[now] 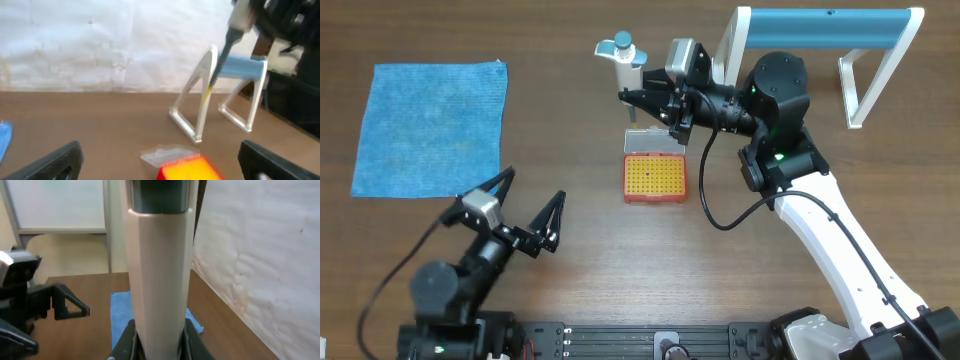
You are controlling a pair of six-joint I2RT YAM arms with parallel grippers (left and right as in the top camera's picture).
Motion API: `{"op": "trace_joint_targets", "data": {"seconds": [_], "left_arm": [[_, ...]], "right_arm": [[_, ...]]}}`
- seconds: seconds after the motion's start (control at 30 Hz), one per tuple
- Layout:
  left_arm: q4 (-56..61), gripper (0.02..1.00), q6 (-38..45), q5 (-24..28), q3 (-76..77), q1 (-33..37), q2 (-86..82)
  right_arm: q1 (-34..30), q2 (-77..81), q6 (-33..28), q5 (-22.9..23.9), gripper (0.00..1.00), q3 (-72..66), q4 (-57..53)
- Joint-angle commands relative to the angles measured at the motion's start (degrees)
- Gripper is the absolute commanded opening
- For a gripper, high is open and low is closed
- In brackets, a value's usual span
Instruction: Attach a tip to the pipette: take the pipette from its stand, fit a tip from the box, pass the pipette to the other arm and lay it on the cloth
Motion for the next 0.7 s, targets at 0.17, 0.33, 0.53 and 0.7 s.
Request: {"op": "trace_joint_targets", "data": {"seconds": [0.17, 0.33, 0.53, 0.7], "left_arm": [[-11.15, 0.996, 10.23, 28.98, 41.64, -0.07, 41.18], [-2.51, 0.998, 10.01, 52.89, 51.34, -0.31, 52.98], [6.91, 0.998, 6.56, 64.28, 51.52, -1.92, 55.41], [6.86, 0.996, 5.05, 64.26, 51.49, -5.49, 55.41]], "right_arm": [[0.24, -0.57, 6.05, -17.38, 0.077, 0.9, 0.24], [2.14, -0.55, 8.76, -19.34, 0.075, 0.9, 0.26], [5.88, -0.52, 8.74, -18.6, 0.077, 0.9, 1.46], [7.56, -0.5, 8.74, -17.05, 0.075, 0.9, 7.39]]}}
